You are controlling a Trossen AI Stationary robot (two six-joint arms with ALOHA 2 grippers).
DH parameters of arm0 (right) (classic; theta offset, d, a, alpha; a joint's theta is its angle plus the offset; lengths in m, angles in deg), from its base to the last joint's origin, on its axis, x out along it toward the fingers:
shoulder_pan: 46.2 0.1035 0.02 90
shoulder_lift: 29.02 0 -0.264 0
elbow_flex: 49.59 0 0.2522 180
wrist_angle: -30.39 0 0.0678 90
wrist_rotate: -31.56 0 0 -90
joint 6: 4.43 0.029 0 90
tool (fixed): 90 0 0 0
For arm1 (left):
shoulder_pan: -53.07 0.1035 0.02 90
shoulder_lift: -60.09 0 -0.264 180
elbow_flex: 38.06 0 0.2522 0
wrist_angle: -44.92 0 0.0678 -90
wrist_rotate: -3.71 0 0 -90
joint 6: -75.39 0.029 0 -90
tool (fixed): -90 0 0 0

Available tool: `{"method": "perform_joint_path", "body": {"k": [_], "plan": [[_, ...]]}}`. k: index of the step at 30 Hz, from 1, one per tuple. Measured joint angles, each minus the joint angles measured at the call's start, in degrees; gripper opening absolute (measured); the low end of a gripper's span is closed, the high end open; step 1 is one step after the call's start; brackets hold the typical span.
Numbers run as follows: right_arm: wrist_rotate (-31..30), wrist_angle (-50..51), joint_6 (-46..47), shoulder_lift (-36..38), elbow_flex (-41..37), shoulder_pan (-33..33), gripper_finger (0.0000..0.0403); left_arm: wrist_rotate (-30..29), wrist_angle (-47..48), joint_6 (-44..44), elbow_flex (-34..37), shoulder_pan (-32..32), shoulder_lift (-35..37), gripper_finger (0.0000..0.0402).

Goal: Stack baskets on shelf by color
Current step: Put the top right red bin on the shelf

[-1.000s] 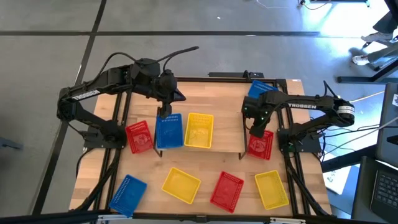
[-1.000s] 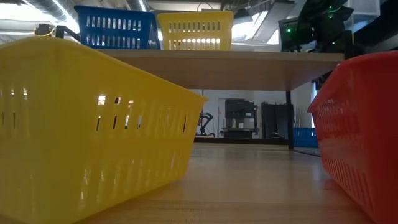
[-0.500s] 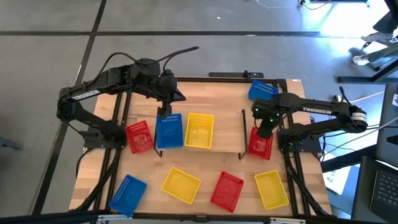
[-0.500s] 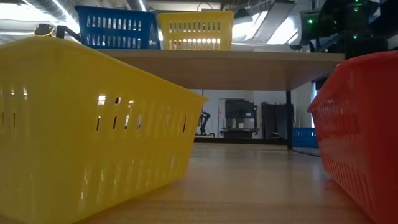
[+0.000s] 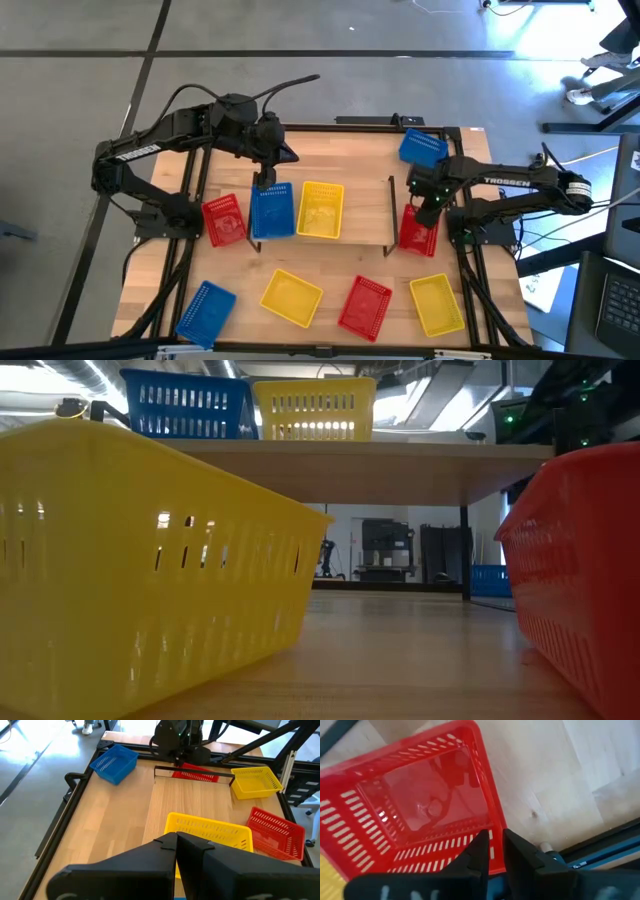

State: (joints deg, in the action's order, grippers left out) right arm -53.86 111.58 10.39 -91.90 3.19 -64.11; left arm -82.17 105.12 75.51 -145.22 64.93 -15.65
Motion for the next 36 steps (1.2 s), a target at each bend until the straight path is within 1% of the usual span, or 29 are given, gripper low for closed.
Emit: {"method": "perform_joint_path", "body": {"k": [4,14,17,22,25,31,34,36], "plan": [[-1.9,-0.4,-1.4,0.0,-0.7,0.0,0.0052,0.0,0.0,0.0,0.0,0.0,0.0,0.0],[-2.0,-1.3,-1.9,0.0,-0.8,0.0,0.0052,0.0,-0.1,0.0,0.0,0.0,0.0,0.0],[-2.0,-3.8,-1.8,0.0,-2.7,0.0,0.0052,0.0,-0.1,0.0,0.0,0.0,0.0,0.0],[-0.5,-3.8,0.6,-1.3,-3.3,0.0,0.0051,0.0,-0.1,0.0,0.0,0.0,0.0,0.0],[-0.4,-6.3,4.2,-1.9,-3.3,0.0,0.0051,0.0,-0.1,0.1,0.0,0.0,0.0,0.0],[0.0,-9.9,4.3,-4.2,-3.8,0.0,0.0051,0.0,-0.2,0.1,0.0,0.0,0.0,0.0],[0.0,-9.9,4.3,-5.5,-3.8,0.0,0.004,0.0,-0.2,0.1,0.0,0.0,0.0,0.0],[0.1,-9.9,4.3,-5.7,-3.8,0.0,0.0015,0.0,-0.2,0.1,0.0,0.0,0.0,0.0]]}}
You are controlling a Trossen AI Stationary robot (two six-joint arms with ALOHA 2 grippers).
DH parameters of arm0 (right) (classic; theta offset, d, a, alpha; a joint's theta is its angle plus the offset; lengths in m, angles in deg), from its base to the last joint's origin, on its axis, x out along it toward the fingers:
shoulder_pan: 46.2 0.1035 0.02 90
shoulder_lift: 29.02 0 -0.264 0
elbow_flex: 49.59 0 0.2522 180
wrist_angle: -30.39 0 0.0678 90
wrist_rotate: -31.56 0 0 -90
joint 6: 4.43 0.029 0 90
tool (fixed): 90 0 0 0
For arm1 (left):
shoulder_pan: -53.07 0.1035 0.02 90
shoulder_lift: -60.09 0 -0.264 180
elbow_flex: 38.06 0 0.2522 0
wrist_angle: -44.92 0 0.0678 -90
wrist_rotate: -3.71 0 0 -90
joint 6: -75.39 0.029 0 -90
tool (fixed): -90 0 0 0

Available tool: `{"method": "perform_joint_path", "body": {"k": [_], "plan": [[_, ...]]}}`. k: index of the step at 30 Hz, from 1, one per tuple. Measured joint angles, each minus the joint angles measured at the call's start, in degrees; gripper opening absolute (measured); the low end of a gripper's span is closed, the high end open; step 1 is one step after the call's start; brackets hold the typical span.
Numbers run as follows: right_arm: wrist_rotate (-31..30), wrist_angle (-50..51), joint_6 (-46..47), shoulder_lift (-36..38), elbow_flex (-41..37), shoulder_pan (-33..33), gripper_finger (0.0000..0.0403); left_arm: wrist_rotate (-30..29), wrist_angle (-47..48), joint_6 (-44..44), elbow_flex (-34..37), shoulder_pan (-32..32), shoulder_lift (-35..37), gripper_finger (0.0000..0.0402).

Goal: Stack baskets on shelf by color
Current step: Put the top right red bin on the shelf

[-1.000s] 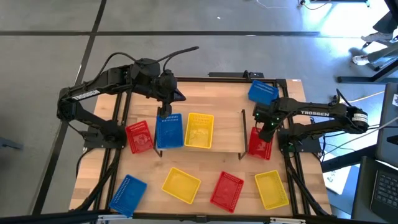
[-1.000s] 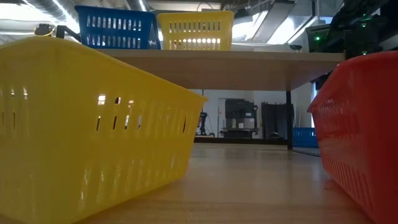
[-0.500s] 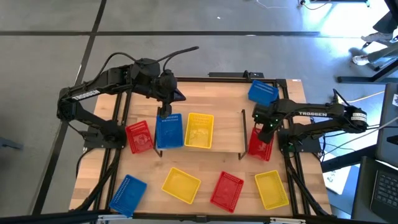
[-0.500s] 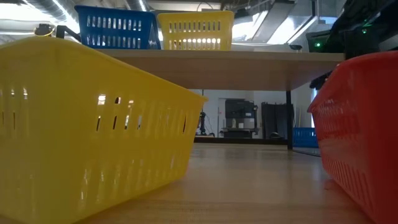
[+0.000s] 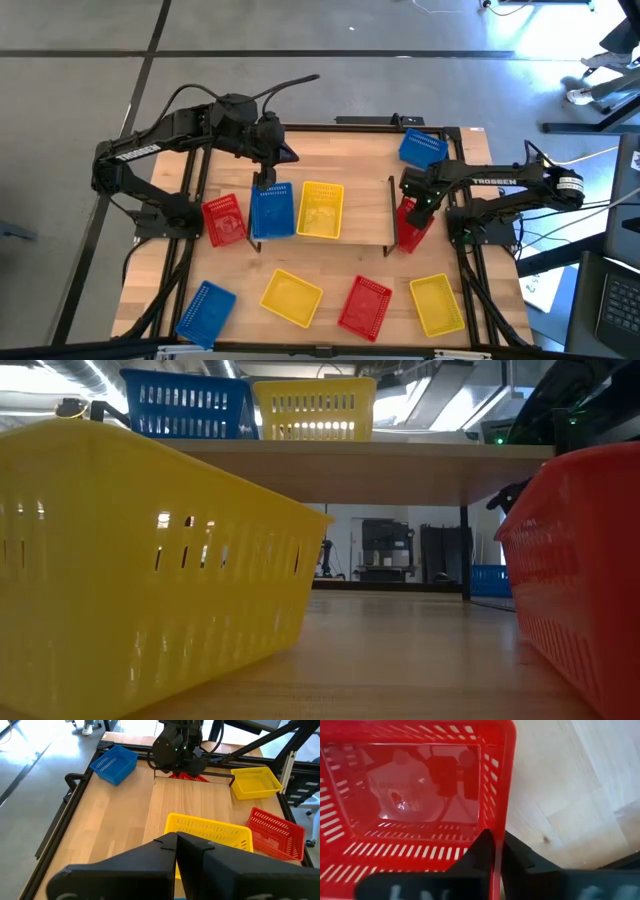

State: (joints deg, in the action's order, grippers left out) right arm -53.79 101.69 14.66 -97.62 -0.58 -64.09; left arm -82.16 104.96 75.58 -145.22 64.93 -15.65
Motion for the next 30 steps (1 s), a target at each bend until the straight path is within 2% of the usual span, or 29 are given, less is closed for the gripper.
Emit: {"method": "perform_joint_path", "body": {"k": [6,11,15,20,30], "plan": [[4.1,4.5,0.2,0.0,3.5,0.0,0.0005,0.0,0.0,0.3,0.0,0.0,0.0,0.0],[3.1,13.7,-0.1,0.0,10.4,0.0,0.0003,0.0,0.0,0.4,0.0,0.0,0.0,0.0],[-0.7,21.7,0.7,0.0,15.4,0.0,0.0002,0.0,0.0,0.4,0.0,0.0,0.0,0.0],[-8.7,32.5,3.9,0.0,22.5,0.0,0.0002,0.0,0.0,0.5,0.0,0.0,0.0,0.0],[-17.6,33.2,5.7,1.3,37.0,0.0,0.0,0.0,0.1,0.5,0.0,0.0,0.0,0.0]]}}
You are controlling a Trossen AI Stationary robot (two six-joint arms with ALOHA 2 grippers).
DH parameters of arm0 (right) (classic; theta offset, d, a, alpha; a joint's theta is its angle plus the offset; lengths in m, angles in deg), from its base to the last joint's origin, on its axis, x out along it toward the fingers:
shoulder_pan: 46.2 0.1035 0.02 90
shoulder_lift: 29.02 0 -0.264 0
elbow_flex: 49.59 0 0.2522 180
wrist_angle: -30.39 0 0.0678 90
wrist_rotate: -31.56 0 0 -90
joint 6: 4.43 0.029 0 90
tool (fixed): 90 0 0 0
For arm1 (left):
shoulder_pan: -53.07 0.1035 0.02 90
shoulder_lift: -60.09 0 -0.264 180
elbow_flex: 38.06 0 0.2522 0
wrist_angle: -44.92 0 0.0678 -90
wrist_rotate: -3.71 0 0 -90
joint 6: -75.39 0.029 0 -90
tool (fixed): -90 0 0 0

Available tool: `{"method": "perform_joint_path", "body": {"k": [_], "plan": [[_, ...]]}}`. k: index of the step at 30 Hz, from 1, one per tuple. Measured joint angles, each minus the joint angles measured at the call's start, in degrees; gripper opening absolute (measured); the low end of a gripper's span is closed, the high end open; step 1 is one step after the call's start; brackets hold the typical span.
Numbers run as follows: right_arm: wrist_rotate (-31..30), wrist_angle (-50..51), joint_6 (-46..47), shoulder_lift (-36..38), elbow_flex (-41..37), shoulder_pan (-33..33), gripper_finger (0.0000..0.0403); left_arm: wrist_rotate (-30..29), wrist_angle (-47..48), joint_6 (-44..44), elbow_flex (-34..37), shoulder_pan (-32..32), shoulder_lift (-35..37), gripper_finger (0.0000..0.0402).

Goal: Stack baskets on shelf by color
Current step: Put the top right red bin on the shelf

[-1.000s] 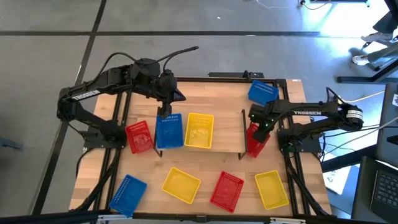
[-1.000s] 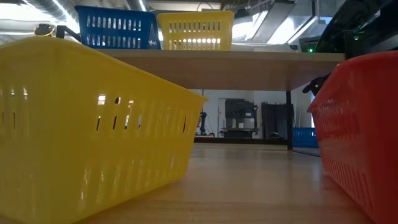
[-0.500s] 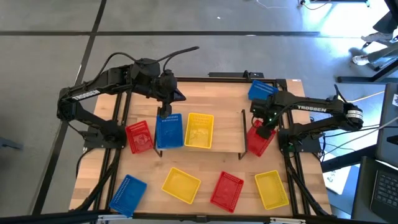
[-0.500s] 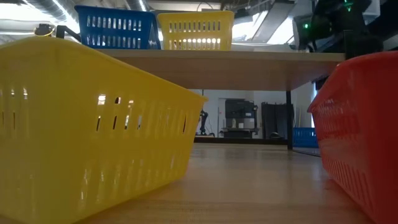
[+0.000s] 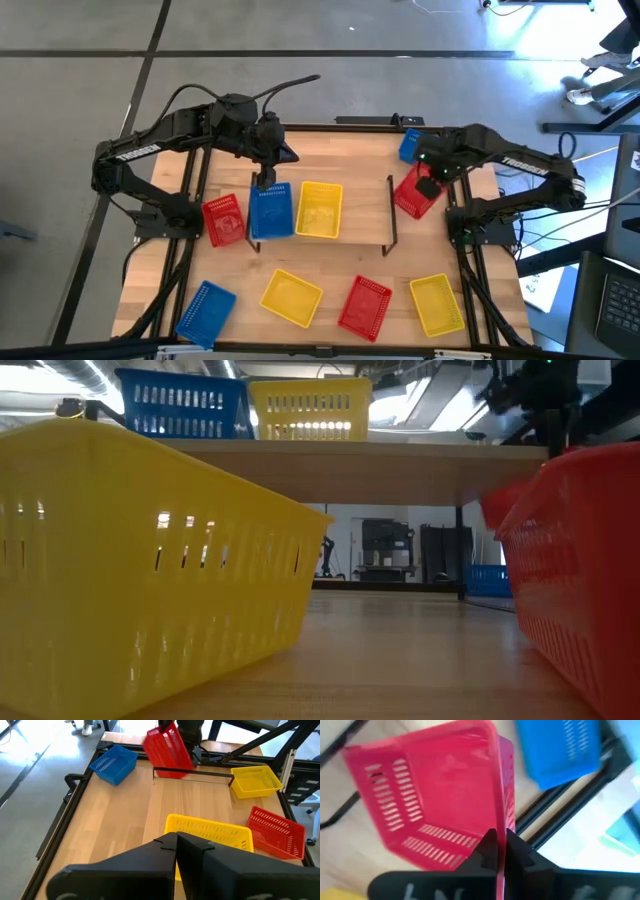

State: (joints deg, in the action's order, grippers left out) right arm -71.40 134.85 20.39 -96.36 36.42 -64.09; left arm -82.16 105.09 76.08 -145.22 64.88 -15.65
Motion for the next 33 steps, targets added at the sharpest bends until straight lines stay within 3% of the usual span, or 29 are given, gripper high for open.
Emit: {"method": "perform_joint_path", "body": {"k": [15,19,22,25,33], "plan": [[-13.4,-0.8,-10.2,-0.1,12.3,-4.9,0.0,0.0,0.0,0.0,0.0,0.0,0.0,0.0],[-13.1,-2.2,-18.2,-0.5,17.0,-6.0,0.0,0.0,0.0,0.0,0.0,0.0,0.0,0.0],[-8.4,-4.0,-23.4,-2.1,21.8,-6.5,0.0,0.0,0.0,0.0,0.0,0.0,0.0,0.0],[0.1,-5.3,-29.6,-4.8,26.6,-6.5,0.0,0.0,0.0,0.0,0.0,0.0,0.0,0.0],[20.4,-4.2,-38.9,-17.9,36.7,-5.5,0.0,0.0,0.3,0.0,0.0,0.0,0.0,0.0]]}}
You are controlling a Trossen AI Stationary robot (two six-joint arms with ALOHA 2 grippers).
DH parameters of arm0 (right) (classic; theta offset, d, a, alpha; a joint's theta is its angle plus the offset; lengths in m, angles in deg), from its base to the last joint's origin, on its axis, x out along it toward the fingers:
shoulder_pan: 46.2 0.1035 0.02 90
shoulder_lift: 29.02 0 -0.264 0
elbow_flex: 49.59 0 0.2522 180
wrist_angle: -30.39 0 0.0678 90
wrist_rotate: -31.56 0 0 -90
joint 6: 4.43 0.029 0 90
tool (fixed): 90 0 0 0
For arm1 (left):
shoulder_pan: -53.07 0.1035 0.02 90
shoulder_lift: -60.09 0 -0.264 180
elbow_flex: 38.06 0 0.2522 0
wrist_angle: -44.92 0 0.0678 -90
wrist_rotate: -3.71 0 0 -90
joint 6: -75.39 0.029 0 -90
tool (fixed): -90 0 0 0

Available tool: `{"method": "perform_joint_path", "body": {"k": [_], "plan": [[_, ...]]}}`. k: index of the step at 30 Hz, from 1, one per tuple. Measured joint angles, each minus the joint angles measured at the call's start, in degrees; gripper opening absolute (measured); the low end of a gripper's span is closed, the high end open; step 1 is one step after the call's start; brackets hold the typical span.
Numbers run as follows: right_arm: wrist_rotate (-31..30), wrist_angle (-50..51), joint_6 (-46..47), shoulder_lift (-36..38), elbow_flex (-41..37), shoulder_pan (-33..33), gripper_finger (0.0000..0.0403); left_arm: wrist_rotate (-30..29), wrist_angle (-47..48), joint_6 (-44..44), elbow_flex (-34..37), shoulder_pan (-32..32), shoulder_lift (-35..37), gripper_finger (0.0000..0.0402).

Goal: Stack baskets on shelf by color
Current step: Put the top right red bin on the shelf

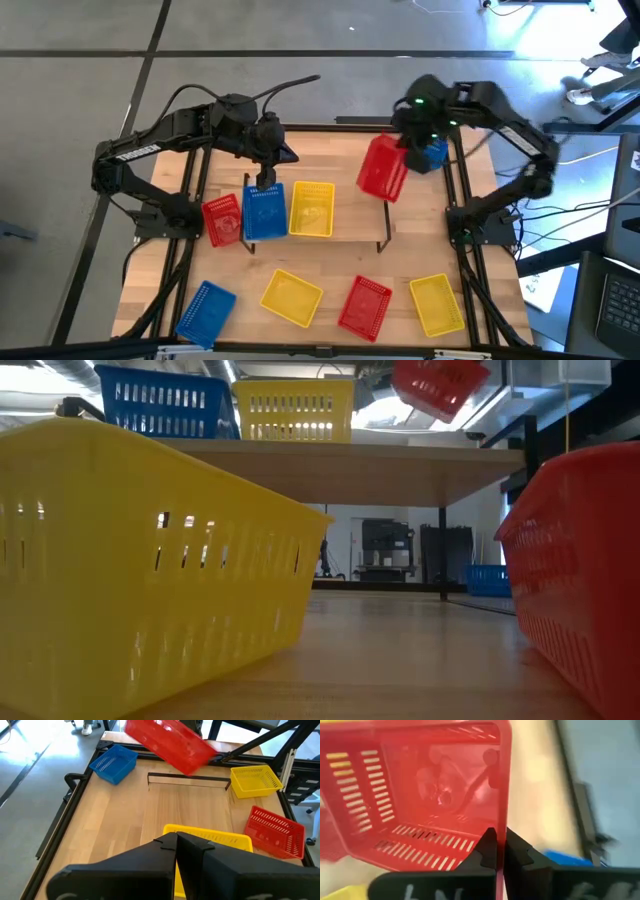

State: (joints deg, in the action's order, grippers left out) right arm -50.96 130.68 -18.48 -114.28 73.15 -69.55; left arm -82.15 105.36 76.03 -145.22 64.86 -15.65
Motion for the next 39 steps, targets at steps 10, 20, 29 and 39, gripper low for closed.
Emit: {"method": "perform_joint_path", "body": {"k": [10,20,29,39], "plan": [[7.6,3.4,-2.7,-13.5,4.1,3.8,0.0,0.0,0.5,0.0,0.0,0.0,0.0,0.0],[6.6,3.5,-1.2,-19.7,4.1,5.7,0.0,0.0,2.0,0.0,0.0,0.0,0.0,0.0],[6.6,3.5,-0.8,-23.1,4.1,6.8,0.0006,0.0,2.3,1.5,0.0,0.0,0.0,0.0],[6.6,3.4,1.6,-23.9,4.1,6.7,0.0063,0.0,3.6,2.6,0.0,0.0,0.0,0.0]]}}
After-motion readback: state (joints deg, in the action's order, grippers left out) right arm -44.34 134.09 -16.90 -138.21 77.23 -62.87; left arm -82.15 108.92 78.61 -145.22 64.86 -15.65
